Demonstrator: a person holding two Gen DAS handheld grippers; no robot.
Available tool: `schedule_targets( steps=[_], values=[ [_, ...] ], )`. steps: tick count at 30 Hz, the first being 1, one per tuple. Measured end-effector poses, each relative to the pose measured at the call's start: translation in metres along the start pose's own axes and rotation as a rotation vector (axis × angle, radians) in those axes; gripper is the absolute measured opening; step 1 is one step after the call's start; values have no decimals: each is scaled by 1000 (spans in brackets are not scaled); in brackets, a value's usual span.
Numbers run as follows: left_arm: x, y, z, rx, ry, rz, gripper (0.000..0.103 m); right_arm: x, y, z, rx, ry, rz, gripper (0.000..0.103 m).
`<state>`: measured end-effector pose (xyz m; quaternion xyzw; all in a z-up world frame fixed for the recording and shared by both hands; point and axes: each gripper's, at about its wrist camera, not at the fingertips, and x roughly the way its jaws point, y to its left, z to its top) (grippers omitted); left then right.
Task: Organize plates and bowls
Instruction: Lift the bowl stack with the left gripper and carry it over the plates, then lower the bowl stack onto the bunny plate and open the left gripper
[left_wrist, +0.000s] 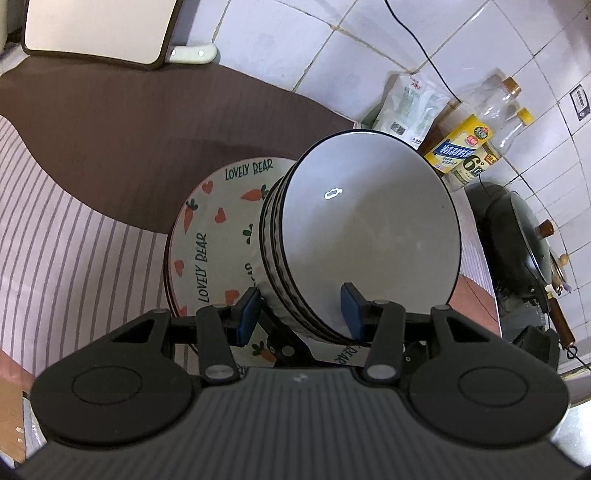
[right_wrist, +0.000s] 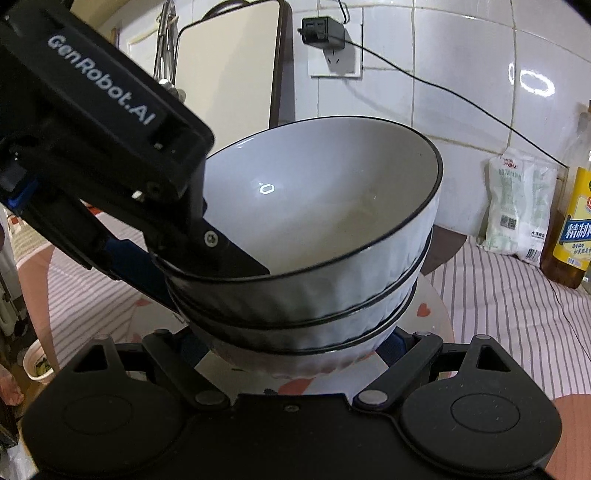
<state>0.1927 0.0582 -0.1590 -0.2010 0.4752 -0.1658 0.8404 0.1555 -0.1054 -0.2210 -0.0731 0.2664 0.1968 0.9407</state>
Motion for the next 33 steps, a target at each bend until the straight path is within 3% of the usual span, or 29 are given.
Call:
schedule_targets(
  steps=[11,22,33],
  values=[
    [7,7,3,-34,16,-4,46,9,5,3,-14,49,-14,93],
    [10,11,4,-71,24,1,45,20,16,27,4,131,-46,93],
    [-18,-8,-2,-36,-36,54,49,-27,26,42,64,129,-85,94]
  ],
)
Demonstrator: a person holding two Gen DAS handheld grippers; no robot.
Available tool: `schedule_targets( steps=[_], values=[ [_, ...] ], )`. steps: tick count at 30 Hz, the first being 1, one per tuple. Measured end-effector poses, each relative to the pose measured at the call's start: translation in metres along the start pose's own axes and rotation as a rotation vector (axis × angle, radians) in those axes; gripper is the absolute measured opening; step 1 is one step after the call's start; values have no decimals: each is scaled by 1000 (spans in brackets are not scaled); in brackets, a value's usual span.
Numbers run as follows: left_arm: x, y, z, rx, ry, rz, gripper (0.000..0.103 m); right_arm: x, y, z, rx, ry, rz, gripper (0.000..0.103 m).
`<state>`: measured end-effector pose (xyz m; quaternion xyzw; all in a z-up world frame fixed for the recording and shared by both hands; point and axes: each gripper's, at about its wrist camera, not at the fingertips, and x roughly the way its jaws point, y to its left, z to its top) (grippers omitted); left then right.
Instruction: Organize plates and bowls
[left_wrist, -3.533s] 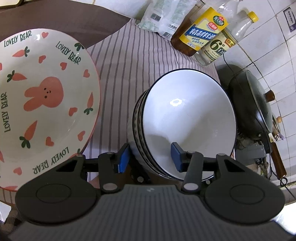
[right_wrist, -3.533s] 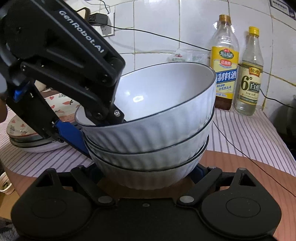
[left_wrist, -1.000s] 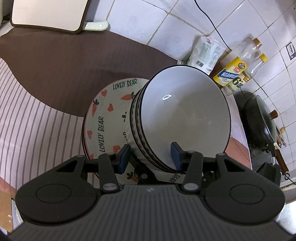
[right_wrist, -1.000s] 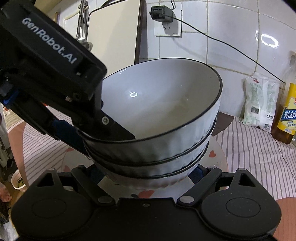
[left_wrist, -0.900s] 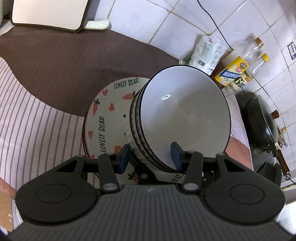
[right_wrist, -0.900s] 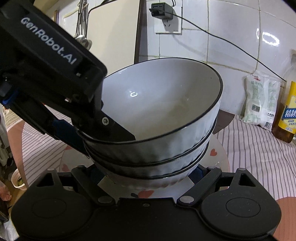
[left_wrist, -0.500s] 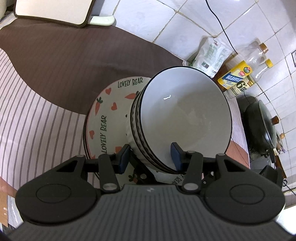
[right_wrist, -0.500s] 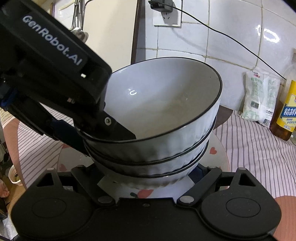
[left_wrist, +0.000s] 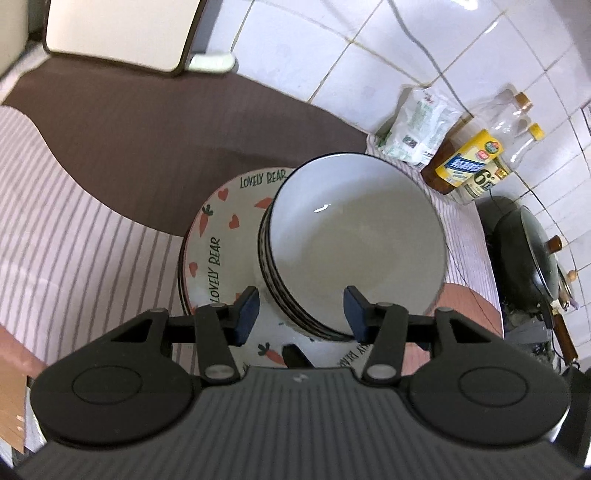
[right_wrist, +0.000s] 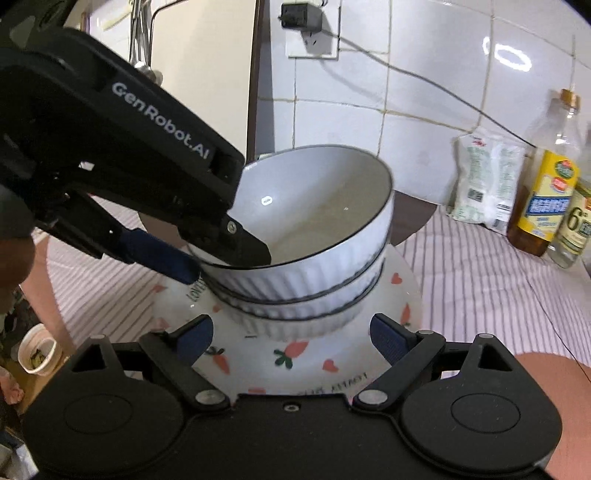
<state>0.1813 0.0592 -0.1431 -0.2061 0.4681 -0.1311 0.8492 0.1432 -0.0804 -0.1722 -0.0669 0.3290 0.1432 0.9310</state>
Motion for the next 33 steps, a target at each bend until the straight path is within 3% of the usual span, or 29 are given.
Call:
schedule_targets(
  steps=[17,25,33],
  values=[
    [-132,-63,-44,232,-213,82,62,-135,-30,-3,163,-137,-150,94],
    [-167,-78,-71,269,-231,101,68,-180,-29,-7,164,-120,-250,95],
    [-180,-76,-97,307,-233,146,73,-210,-28,-14,218,-122,-282,99]
  ],
)
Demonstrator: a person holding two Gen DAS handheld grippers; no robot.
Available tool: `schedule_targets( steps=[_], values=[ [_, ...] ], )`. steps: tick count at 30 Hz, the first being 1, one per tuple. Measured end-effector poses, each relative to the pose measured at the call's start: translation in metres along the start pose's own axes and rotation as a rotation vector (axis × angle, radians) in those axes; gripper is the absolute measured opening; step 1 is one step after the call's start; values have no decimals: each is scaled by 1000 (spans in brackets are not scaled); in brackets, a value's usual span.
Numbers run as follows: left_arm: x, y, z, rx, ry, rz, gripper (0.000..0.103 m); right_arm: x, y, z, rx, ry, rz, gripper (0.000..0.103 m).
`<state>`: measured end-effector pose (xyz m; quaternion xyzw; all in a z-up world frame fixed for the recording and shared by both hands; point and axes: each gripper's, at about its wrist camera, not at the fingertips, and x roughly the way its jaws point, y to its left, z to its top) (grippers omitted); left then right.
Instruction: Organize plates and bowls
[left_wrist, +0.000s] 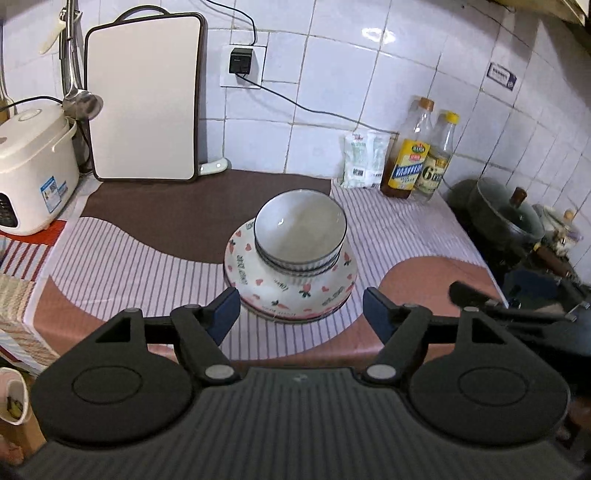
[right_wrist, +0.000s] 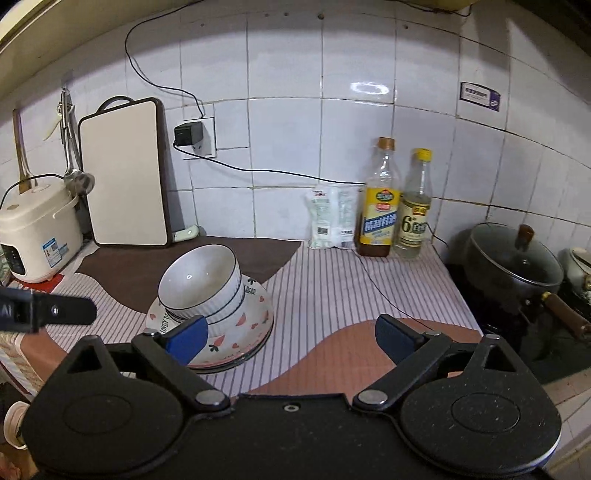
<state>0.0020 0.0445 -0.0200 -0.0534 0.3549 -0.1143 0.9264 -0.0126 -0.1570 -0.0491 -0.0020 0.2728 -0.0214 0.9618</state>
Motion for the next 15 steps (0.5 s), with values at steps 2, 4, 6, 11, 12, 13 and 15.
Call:
schedule_targets(
  steps=[2,4,6,11,12,13,15],
  values=[
    [-2,0,-5,7,5,8,73,-5,-1,-1,0,-2,-12,99],
    [-4,1,-9,10,7,13,73,-9,-1,-3,-4,3,-20,99],
    [-5,2,-13,12,7,24,74,-12,-2,-6,-12,3,-31,99],
    [-3,3,-19,21,3,70,77,-16,-5,-13,-8,7,-58,99],
    [-2,3,-20,21,4,81,79,-17,-6,-14,-7,9,-65,100],
    [-1,3,-21,19,3,90,79,-17,-7,-15,-7,11,-73,100],
    [0,3,-23,19,-3,101,84,-18,-8,-18,-8,10,-88,102]
  ],
)
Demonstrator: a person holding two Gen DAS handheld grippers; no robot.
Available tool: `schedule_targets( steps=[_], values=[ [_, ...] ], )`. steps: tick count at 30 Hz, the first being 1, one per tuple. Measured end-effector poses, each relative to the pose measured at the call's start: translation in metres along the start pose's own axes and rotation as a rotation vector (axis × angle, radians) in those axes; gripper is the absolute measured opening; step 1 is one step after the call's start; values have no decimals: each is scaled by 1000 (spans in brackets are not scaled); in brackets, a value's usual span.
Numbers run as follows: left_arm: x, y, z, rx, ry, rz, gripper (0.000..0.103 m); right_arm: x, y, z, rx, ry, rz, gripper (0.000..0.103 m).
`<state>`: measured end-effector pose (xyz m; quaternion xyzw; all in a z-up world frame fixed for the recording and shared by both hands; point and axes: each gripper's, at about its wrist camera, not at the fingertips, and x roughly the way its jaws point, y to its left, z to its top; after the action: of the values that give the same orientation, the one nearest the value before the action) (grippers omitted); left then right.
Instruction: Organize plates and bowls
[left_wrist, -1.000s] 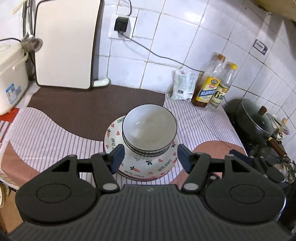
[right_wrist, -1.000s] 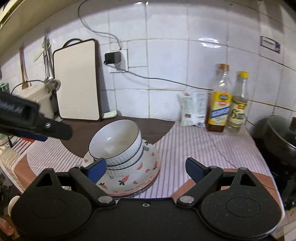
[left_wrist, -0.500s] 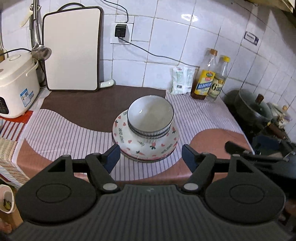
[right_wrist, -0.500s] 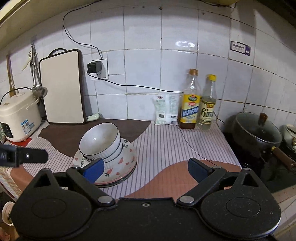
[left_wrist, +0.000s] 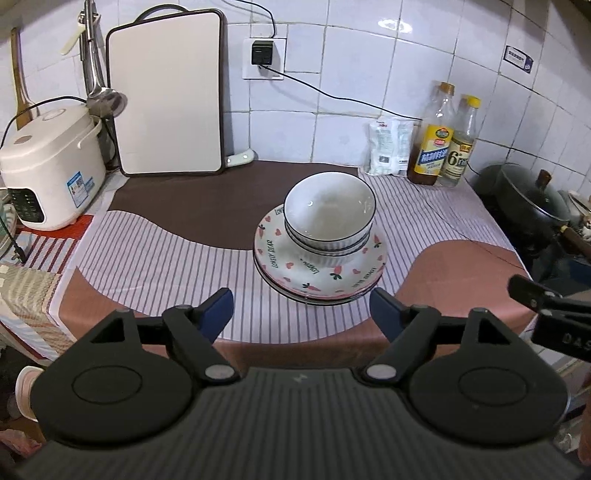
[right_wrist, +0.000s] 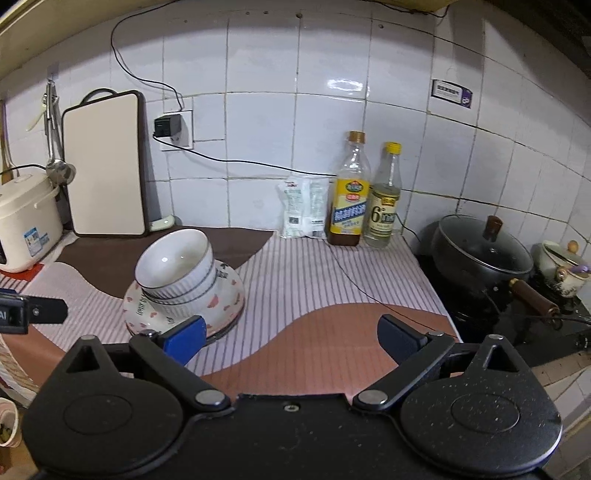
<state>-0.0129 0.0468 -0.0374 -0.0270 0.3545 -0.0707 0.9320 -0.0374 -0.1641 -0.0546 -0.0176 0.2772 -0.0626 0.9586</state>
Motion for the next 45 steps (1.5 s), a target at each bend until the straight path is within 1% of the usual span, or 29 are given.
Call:
schedule_targets(
  steps=[3,6,10,16,21,26,31,35,39,45],
  values=[
    [1,-2,-2,8,-11,14,91,0,-1,-4,-1,1,-16,102],
    [0,-4,-4,14,-26,28,95,0,-1,-7,6,2,-25,103],
    [-1,-5,-9,11,-52,51,95,-1,2,-9,-26,-24,-46,103],
    [-3,-6,-15,-7,-77,63,95,-5,8,-11,-61,-66,-70,103],
    [-3,-6,-19,-9,-96,85,95,-3,8,-11,-49,-70,-70,103],
    [-4,-6,-23,-14,-115,111,95,-2,3,-13,-3,-54,-50,103],
    [-2,-10,-23,24,-108,135,95,-2,2,-14,18,-45,-44,103],
    [-1,-13,-23,42,-79,106,95,-2,4,-14,16,-48,-58,103],
    [0,-16,-26,38,-77,128,95,-3,2,-14,30,-54,-59,103],
    [-2,-14,-26,20,-90,128,95,-4,0,-15,37,-58,-58,103]
  ],
)
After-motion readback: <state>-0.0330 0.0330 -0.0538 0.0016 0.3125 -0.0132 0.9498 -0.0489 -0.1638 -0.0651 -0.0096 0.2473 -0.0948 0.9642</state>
